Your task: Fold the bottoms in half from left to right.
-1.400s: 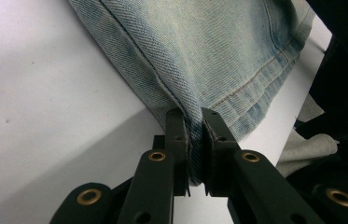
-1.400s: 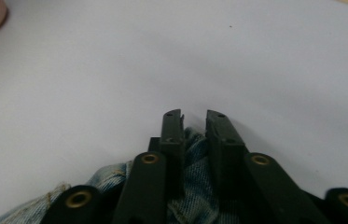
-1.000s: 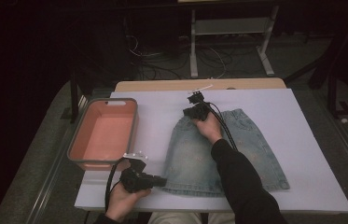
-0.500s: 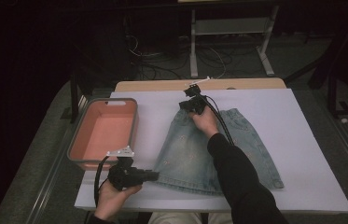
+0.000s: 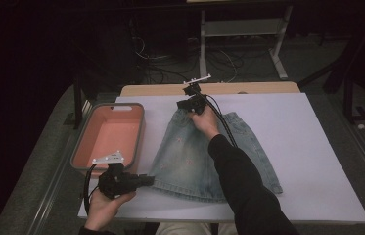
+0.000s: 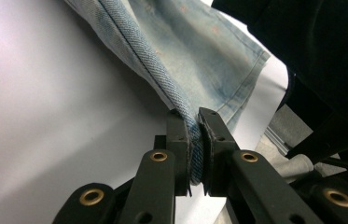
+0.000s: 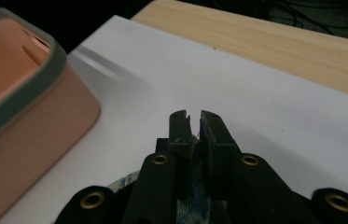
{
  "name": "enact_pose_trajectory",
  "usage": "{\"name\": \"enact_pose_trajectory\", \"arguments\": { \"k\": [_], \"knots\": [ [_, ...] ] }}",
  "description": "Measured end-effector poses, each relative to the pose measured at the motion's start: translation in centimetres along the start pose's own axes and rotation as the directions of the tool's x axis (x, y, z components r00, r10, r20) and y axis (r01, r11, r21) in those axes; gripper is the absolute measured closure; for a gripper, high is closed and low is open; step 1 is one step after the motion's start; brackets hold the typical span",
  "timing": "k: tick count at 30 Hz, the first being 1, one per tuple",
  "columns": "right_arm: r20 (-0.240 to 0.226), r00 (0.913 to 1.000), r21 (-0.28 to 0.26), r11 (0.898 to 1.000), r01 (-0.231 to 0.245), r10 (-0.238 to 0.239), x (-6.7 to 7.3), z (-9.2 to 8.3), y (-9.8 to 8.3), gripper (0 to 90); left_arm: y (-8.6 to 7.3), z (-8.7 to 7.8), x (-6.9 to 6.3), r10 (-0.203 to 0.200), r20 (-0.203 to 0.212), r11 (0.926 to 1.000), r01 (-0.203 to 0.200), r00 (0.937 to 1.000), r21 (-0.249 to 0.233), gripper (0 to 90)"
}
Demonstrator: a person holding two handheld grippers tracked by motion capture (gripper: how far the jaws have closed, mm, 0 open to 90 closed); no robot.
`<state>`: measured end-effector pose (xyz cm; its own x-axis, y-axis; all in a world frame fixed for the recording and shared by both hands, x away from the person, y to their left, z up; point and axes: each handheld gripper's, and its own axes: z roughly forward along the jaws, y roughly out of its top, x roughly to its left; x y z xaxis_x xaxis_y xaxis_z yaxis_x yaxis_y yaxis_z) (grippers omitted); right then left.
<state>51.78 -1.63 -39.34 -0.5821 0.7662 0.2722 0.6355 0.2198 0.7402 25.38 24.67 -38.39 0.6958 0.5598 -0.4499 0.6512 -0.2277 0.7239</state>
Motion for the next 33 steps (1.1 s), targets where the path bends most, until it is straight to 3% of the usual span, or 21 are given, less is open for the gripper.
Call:
{"name": "enact_pose_trajectory", "arguments": {
  "k": [4,7,16,20,25,33],
  "knots": [
    [-0.029,0.9994,-0.018,1.0,-0.018,0.018,-0.1,-0.3,0.8,83.0,0.4,-0.7,-0.2,0.007,-0.008,0.9996,-0.007,0.9999,-0.028,83.2],
    [-0.043,0.9987,-0.034,0.999,-0.029,0.028,-0.3,-0.7,1.1,83.0,0.9,-0.7,-0.4,0.021,0.009,0.9994,-0.021,0.9997,-0.029,83.2],
    [-0.084,0.9946,-0.043,0.997,-0.065,0.061,-1.6,-1.3,0.2,83.1,2.7,1.1,-2.2,0.095,0.078,0.9954,-0.095,0.9924,-0.009,83.2],
    [-0.087,0.9948,-0.05,0.997,-0.058,0.053,-2.0,-2.2,0.4,83.1,3.5,2.3,-3.0,0.145,0.13,0.9894,-0.144,0.9807,-0.02,83.1],
    [-0.098,0.9928,-0.056,0.996,-0.075,0.069,-3.0,-3.5,0.2,83.1,4.5,4.0,-4.0,0.212,0.178,0.9768,-0.214,0.9608,-0.012,83.0],
    [-0.086,0.9931,-0.071,0.994,-0.086,0.08,-5.4,-5.8,-0.4,83.1,6.1,6.6,-5.3,0.255,0.236,0.966,-0.258,0.9377,-0.019,83.0]
  ]
}}
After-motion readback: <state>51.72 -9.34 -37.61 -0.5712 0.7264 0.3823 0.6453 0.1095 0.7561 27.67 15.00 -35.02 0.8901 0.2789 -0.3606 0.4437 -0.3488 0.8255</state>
